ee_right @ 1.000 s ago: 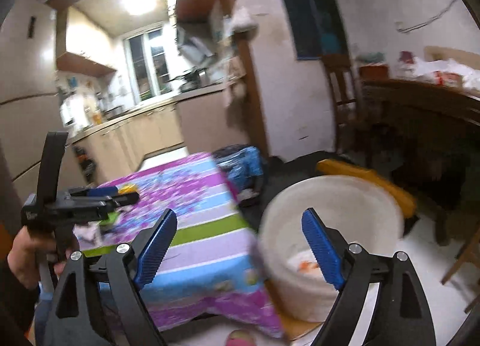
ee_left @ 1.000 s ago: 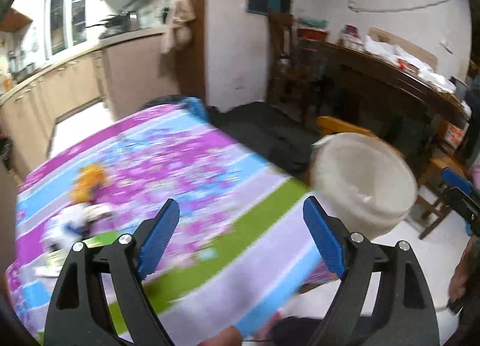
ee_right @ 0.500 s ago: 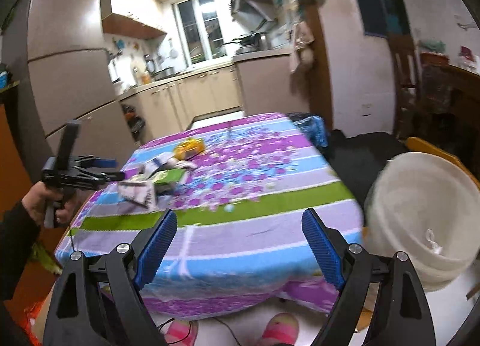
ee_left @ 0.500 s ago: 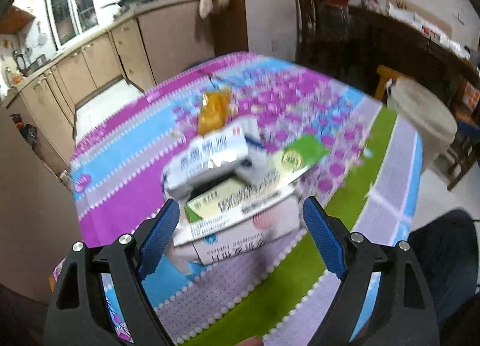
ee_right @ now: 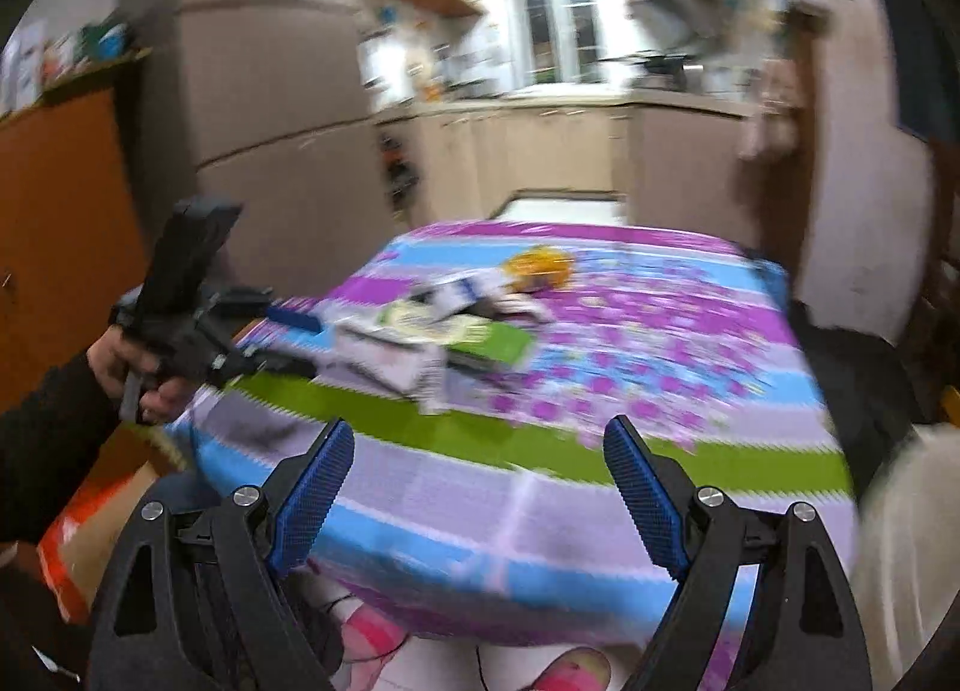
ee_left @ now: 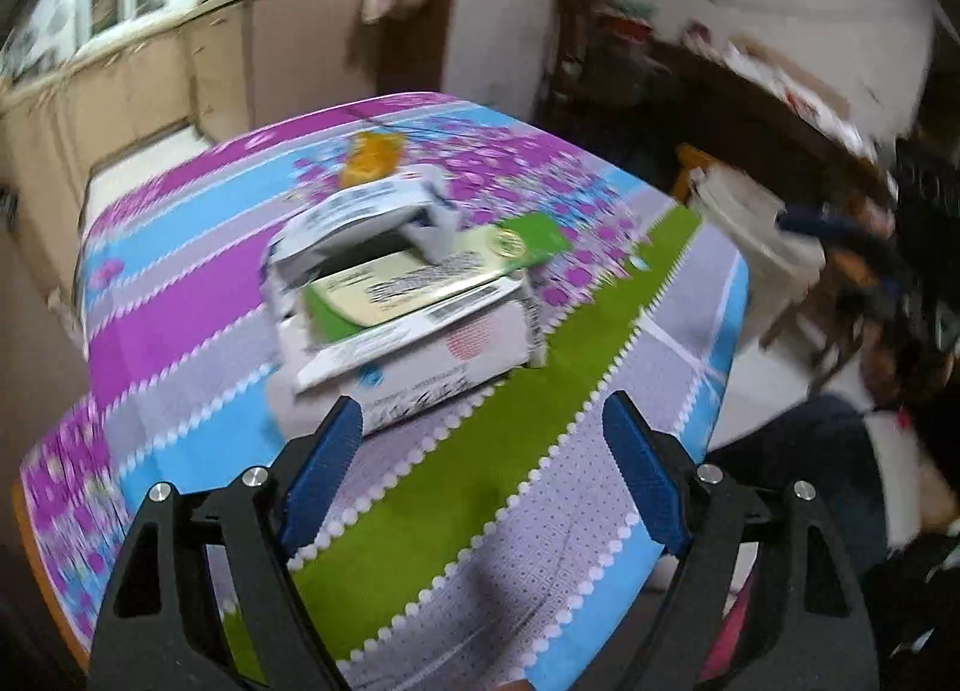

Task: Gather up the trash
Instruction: 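Move both tools back over the table toward the remaining trash, then grasp the white ointment box with left tool while right tool grasps the green box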

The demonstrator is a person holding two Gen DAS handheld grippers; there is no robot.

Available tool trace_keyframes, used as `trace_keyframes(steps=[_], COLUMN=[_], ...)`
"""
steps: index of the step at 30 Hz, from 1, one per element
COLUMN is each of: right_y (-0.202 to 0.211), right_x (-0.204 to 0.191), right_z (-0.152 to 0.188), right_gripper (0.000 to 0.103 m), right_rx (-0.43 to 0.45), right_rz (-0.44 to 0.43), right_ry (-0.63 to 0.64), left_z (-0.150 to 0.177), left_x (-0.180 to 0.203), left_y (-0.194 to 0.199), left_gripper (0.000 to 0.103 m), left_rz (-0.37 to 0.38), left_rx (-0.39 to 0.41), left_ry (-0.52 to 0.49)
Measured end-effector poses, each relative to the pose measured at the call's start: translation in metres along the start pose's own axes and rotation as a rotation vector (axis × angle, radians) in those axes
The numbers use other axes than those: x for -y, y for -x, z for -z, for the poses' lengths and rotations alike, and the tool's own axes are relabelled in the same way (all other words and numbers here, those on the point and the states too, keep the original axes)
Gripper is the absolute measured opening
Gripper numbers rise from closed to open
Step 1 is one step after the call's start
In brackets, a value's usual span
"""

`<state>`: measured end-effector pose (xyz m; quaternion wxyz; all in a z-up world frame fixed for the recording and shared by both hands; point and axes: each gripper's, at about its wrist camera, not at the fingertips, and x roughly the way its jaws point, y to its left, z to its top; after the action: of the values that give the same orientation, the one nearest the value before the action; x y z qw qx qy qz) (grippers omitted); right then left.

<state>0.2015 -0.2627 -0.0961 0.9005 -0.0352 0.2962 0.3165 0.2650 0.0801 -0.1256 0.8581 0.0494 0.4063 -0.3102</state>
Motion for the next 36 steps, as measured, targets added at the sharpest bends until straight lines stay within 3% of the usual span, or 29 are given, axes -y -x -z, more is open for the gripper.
trace_keyframes(steps=[3,6,12,17,24,29,32,36], right_y=[-0.039,-0.068,-0.139,-0.181,-0.172,-0.150,-0.143,-0.149], right_x=[-0.015,-0.013,0.007,0.018,-0.018,-0.041,-0.033,-0.015], right_z=[-0.024,-0.045,-0.059,-0.059,-0.036,-0.032,-0.044,-0.055], right_gripper=[0.078,0.070,0.061,0.061,0.056,0.056,0.056,0.056], right_rx=[-0.059,-0.088,-0.295,-0.367,-0.412,-0.394,-0.353,-0.323], right_rz=[-0.044,-0.024,-0.010,-0.090,-0.188,-0.328,-0.343,-0.277], right_ry=[0.096,0.154,0.296,0.245,0.259,0.208,0.100,-0.034], left_z=[0.001,0.004,0.019,0.021,0.013,0.008,0.013,0.015], left_x=[-0.011,-0.011,-0.012,-0.016,-0.042,-0.088,-0.101,-0.086], left_y=[-0.009,-0.018,-0.020,-0.034,-0.036,-0.024,-0.013,0.000], left_gripper=[0.079,0.079,0.079,0.079,0.079,0.079,0.079,0.079], left_rz=[-0.002,-0.026,0.048,0.066,0.023,-0.084,-0.127,-0.180], left_rx=[-0.029,-0.064,-0.081,-0.111,-0.079,0.015,0.050,0.049], left_ry=[0.089,0.131,0.186,0.240,0.346,0.563,0.654,0.611])
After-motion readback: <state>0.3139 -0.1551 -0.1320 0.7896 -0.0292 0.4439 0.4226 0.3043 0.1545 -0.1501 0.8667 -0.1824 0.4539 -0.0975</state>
